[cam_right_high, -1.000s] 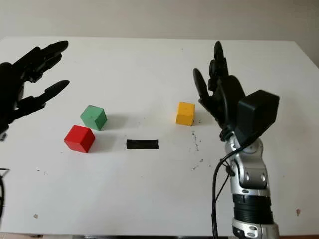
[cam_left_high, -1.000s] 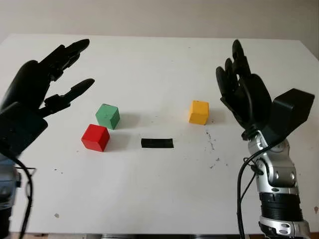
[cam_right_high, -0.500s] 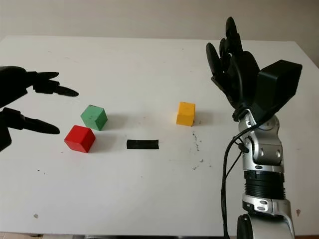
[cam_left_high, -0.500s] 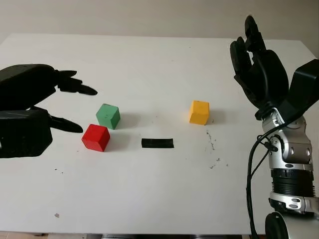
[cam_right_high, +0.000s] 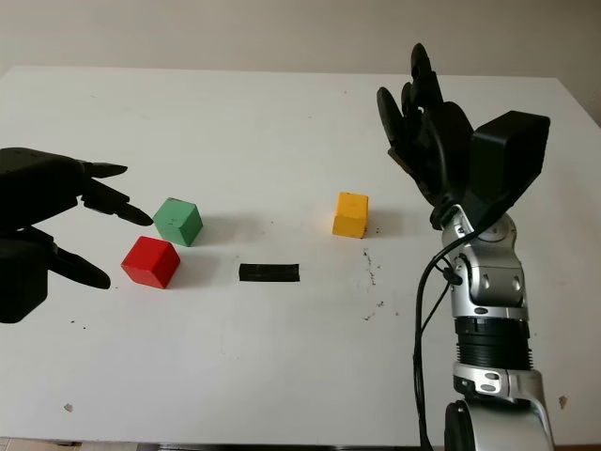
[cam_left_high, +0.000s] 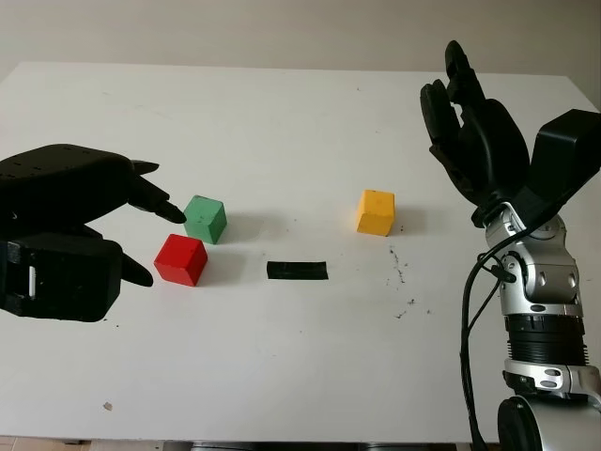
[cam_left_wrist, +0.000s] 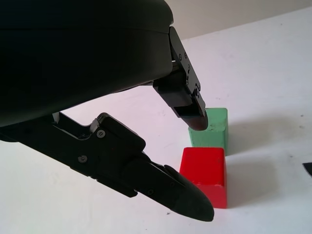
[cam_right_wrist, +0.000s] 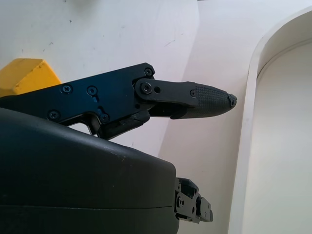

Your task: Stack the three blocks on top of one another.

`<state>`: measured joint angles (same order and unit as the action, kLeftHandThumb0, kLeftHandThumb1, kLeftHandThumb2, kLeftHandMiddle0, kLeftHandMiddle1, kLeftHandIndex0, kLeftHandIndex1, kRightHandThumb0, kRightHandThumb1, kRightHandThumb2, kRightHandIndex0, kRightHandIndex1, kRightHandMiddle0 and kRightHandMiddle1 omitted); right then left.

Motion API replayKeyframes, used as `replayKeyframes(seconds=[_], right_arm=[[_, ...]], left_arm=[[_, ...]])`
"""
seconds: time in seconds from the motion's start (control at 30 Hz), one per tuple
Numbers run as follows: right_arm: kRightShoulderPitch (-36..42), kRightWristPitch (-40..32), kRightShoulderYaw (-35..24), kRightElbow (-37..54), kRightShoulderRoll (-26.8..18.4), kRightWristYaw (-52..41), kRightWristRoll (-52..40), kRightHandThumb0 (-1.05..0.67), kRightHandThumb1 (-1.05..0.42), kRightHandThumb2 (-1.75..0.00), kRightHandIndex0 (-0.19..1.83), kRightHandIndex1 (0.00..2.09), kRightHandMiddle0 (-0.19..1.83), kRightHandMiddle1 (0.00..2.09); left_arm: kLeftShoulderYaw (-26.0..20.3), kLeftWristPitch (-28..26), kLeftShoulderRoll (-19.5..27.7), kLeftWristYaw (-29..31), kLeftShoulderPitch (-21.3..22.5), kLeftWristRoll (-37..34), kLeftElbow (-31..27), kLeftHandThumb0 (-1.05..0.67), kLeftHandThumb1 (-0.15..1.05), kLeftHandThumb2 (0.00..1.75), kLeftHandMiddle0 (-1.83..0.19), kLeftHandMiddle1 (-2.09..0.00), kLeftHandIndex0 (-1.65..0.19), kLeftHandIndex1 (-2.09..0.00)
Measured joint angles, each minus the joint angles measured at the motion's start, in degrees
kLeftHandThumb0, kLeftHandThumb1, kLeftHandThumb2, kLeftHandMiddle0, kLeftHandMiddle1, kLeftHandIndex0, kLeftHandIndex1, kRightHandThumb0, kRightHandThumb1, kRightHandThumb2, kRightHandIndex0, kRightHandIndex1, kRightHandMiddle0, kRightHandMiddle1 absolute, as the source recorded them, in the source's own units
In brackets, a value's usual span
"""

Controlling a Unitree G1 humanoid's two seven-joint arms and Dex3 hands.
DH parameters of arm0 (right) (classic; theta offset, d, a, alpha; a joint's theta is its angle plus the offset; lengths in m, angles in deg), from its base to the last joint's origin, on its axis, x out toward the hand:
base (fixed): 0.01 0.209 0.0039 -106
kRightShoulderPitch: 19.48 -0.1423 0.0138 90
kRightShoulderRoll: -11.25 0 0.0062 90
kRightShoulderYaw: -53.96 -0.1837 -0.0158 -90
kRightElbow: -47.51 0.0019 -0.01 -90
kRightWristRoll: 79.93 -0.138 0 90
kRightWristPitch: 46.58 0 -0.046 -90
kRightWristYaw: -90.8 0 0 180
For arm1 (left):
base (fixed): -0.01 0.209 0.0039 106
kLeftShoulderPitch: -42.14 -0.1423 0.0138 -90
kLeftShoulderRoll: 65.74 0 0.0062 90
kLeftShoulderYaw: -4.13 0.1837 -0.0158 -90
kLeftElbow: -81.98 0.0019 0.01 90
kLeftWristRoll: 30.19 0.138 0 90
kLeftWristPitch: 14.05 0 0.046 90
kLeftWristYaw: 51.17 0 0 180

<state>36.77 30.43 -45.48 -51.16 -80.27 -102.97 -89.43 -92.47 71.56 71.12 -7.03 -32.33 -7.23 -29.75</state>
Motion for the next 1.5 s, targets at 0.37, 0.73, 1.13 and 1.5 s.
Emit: replayKeyframes(seconds=[0.37,0.73,1.13,1.5], right_arm=[[1.77,-0.06,0.72,1.28,0.48,0.14,0.21,-0.7,-1.05,-0.47,-0.19,0.0,-0.19,0.0],[2.21,-1.1,0.75,2.49,0.63,1.08,0.17,-0.69,-1.05,-0.48,-0.19,0.0,-0.19,0.0],[2.39,-1.22,0.73,2.65,0.65,1.04,-0.02,-0.69,-1.05,-0.48,-0.19,0.0,-0.19,0.0],[2.49,-1.71,0.69,3.66,0.65,0.89,-0.37,-0.69,-1.05,-0.47,-0.19,0.0,-0.19,0.0]], left_arm=[[4.45,2.77,-3.58,-3.65,-0.03,5.52,1.4,-0.75,0.81,0.04,-0.14,-0.05,-0.7,-0.08],[5.71,4.99,-5.19,-7.08,-0.25,11.0,3.2,-0.74,0.81,0.05,-0.12,-0.05,-0.67,-0.07],[5.96,5.98,-6.56,-8.22,-0.77,13.78,3.41,-0.74,0.81,0.05,-0.14,-0.06,-0.71,-0.08],[6.31,5.99,-6.99,-7.69,-0.89,14.37,3.57,-0.72,0.8,0.05,-0.16,-0.06,-0.75,-0.11]])
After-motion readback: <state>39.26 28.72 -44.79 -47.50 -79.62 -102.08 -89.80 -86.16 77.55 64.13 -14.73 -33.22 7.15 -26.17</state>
